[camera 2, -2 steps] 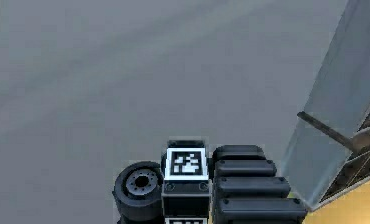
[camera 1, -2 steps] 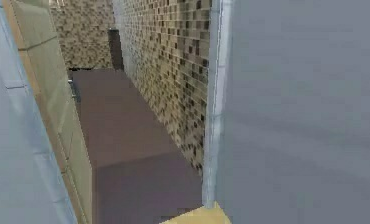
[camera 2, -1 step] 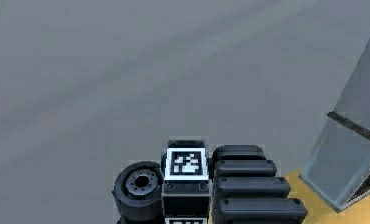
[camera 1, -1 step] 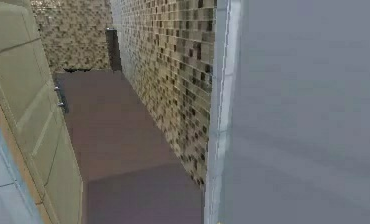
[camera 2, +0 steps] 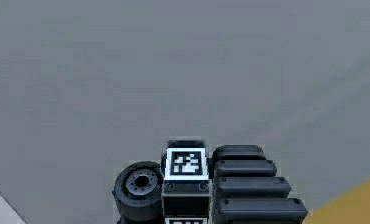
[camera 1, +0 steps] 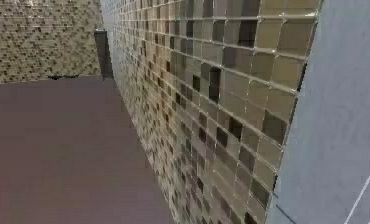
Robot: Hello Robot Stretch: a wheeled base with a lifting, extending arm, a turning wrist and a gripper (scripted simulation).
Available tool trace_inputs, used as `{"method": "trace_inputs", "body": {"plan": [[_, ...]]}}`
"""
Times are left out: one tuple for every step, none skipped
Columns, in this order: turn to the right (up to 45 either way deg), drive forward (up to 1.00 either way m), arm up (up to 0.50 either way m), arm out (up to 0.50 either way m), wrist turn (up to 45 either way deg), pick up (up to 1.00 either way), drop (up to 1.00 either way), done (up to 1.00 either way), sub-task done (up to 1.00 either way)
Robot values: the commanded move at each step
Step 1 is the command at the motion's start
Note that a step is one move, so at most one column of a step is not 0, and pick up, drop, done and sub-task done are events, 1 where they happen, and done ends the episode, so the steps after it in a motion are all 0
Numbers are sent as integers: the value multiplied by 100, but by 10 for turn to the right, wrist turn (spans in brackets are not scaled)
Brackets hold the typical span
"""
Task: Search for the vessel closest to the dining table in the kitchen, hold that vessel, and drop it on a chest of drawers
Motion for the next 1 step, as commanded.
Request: {"method": "trace_inputs", "body": {"plan": [[-360, 0, 0, 0, 0, 0, 0, 0, 0]]}}
